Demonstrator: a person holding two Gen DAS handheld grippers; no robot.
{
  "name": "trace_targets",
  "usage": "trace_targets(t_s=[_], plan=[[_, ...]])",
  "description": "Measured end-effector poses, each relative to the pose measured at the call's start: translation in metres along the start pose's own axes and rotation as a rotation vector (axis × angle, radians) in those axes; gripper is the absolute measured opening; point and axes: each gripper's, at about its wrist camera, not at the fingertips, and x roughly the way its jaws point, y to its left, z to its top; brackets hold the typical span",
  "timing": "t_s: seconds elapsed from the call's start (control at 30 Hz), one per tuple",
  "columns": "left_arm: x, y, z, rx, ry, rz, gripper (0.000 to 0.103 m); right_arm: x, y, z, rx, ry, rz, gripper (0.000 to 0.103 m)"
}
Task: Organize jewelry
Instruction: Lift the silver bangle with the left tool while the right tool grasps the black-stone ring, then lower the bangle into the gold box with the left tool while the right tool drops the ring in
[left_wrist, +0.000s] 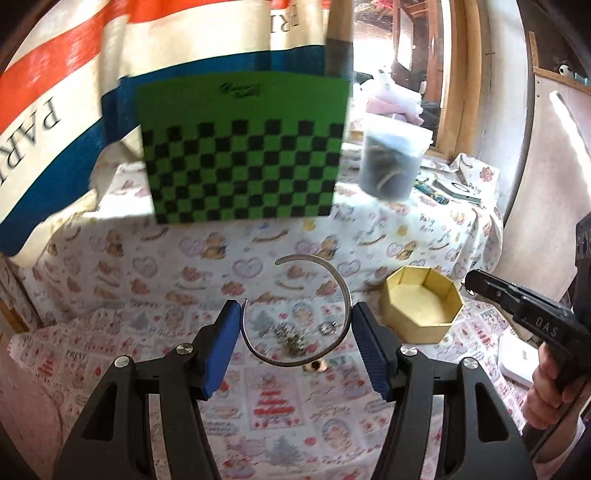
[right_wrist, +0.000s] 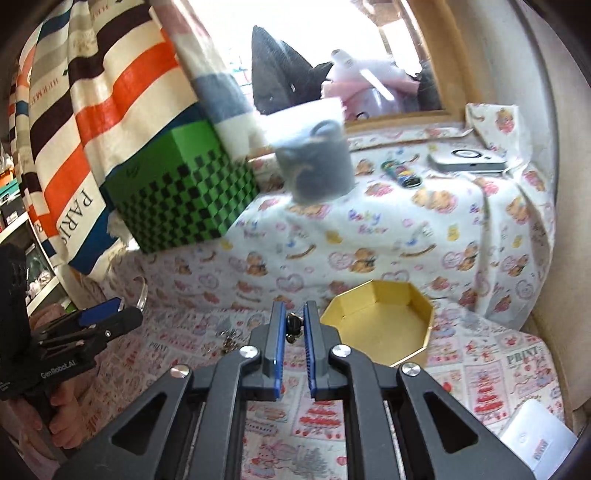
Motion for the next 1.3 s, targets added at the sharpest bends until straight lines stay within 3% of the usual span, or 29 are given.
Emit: trace_targets(t_s=[0.3, 0.37, 0.47, 0.73, 1.0, 1.13, 1.3], plan=[[0.012, -0.033, 0.019, -0.005, 0.0, -0.062, 0.06, 0.006, -0.041, 0.003, 0.089, 0.015, -0.03, 0.009], [0.024, -0.036, 0.018, -0.03, 0.028, -0.075, 0.06, 0.013, -0.055, 0.003, 0.144, 0.038, -0.025, 0.009], [0.045, -0.042, 0.016, -0.068, 0.09, -0.152, 0.06, 0.02, -0.074, 0.001, 0.222, 0.067, 0.01, 0.009], [0.091, -0.073, 0.017, -0.116, 0.199, -0.273, 0.06, 0.041, -0.095, -0.008, 0.3, 0.136, 0.028, 0.009], [0.138, -0.093, 0.016, -0.201, 0.295, -0.352, 0.06, 0.041, -0.11, -0.015, 0.386, 0.136, 0.038, 0.009], [0.161, -0.097, 0.011, -0.278, 0.338, -0.427, 0.06, 0.041, -0.112, -0.016, 0.4, 0.137, 0.038, 0.009], [0.168, -0.106, 0.011, -0.258, 0.325, -0.413, 0.06, 0.037, -0.119, -0.016, 0.418, 0.13, 0.023, 0.01]])
